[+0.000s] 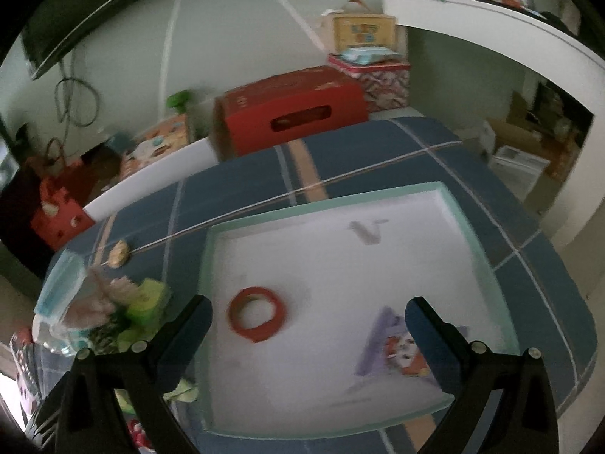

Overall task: Organize soft objects
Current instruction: 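Move both open tools back to the pile of soft items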

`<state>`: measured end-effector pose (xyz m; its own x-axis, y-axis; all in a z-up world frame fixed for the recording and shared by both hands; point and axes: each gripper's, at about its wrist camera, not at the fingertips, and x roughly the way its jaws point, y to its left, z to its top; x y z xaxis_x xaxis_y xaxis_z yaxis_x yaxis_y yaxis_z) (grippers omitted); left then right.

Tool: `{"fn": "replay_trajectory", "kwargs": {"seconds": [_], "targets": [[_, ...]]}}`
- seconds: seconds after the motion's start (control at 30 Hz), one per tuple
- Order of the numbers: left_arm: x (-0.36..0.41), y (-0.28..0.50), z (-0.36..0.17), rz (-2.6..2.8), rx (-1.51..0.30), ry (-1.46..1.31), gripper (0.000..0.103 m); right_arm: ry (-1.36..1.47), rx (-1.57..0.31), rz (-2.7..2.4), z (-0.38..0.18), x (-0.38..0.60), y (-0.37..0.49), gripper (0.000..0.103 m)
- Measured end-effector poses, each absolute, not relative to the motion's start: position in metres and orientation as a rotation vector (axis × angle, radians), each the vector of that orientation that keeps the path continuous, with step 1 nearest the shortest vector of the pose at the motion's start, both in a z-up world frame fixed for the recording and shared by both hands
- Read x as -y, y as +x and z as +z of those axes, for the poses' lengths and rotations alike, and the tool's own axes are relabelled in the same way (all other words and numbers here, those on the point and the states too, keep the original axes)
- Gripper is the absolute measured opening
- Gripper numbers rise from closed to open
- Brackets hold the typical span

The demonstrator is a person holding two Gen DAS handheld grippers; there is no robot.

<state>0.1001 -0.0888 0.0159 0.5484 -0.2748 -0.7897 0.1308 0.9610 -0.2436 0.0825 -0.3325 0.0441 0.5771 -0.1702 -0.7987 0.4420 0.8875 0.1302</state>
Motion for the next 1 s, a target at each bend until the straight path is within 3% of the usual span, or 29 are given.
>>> {"fn": "replay_trajectory", "kwargs": {"seconds": [0.5,1.0], "targets": [[-0.011,0.086,0.011,-0.062,-0.929,-0.262,0.099,0.228,-0.954,-0.201,0.028,0.247,0.081,0.103],[-0.066,0.068,-0.025,0.027,-1.084,-0.323,0.099,0.107,-1.032,-0.039,0.009,0.165,0.059,0.103]]}}
